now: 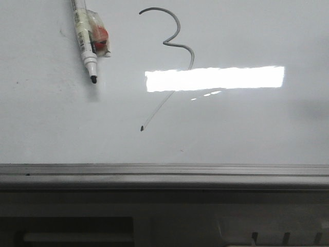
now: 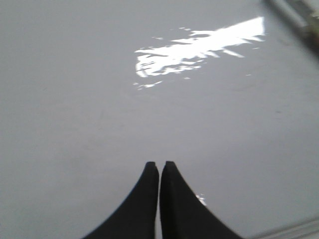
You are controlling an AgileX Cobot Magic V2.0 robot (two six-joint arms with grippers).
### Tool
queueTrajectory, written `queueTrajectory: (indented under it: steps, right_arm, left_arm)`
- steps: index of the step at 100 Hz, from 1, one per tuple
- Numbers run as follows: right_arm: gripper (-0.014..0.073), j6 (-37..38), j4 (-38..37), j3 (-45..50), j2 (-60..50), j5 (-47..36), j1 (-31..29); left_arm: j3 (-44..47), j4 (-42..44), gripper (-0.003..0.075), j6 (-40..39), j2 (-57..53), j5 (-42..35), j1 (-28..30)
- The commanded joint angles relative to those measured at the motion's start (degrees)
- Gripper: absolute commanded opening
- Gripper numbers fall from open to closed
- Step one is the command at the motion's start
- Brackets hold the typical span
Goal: Write number 3 on whiteboard
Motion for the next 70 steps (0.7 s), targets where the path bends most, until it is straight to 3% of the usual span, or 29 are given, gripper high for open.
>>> queueTrajectory:
  steps: [1,29,45,70]
  right_arm:
    - [-0.0062,-0.10,-0.68,-1.55,-0.05,-4.43,-0.22]
    - [-0.0062,-0.10,-0.68,-1.55,-0.05,-4.43,-0.22]
    - [-0.0062,-0.10,-0.68,-1.55,-0.05,-4.43,-0.22]
    - [-0.0062,-0.10,-0.68,-1.55,-0.05,-4.43,-0.22]
  left_arm:
    - [2.49,-0.38,-0.0021,-3.56,-0.48,-9.89,3.44]
    - [7.24,-0.26,-0.0021,-15.50,-2.04,-1.00,5.08]
    - [7.24,-0.70,-0.0021,-15.74,-4.00,3.28,5.08]
    - [7.24,-0.80,-0.0021,-15.74,-4.26,3.31,5.08]
